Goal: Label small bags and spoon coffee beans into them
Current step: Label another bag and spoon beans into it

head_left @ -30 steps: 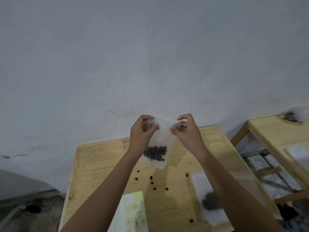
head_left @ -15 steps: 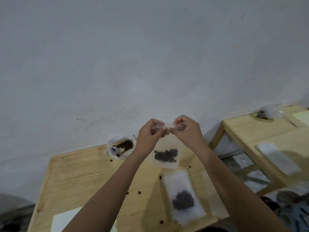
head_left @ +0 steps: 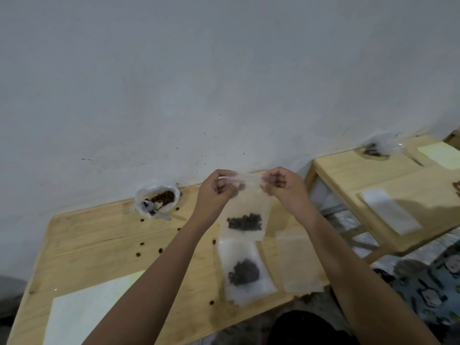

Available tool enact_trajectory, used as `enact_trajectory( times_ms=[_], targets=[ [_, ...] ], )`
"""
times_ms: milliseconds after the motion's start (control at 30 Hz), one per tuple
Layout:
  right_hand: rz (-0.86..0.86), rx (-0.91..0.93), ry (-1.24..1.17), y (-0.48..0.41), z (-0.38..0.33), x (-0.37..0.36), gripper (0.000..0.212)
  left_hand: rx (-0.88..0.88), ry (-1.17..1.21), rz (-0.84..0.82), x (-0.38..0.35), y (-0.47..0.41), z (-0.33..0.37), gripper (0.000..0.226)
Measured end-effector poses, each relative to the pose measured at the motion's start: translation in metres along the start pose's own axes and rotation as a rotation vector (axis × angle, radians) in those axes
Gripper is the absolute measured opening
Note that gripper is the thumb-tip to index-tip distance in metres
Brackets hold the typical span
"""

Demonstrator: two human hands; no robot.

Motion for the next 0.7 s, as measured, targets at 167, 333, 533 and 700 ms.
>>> enact_trajectory(
  times_ms=[167,333,533,700],
  targets=[
    [0.066,-0.063,-0.183,0.002,0.019,0.008,0.018,0.116,0.092,0.004,-0.018,0.019,-0.022,0.036],
    [0.031,-0.142,-0.343,0.008,0.043,0.001,0.022,0.166,0.134,0.100,-0.023,0.026,-0.041,0.035],
    [0.009,-0.280,-0.231,0.035,0.094,-0.018,0.026,0.251,0.080,0.232,-0.020,0.043,-0.080,0.054],
    [0.085,-0.395,-0.136,0.052,0.134,-0.025,0.024,0.363,-0.144,0.216,-0.013,0.070,-0.125,0.061]
  ],
)
Point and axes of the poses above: each hand's wrist, its own y-axis away from the middle knuckle, its own x-axis out of the back of the hand, z = x × y, the point moved 6 cm from there along -y, towards the middle knuckle, and after that the axes turned 1 degree about -y, right-handed, at the moved point
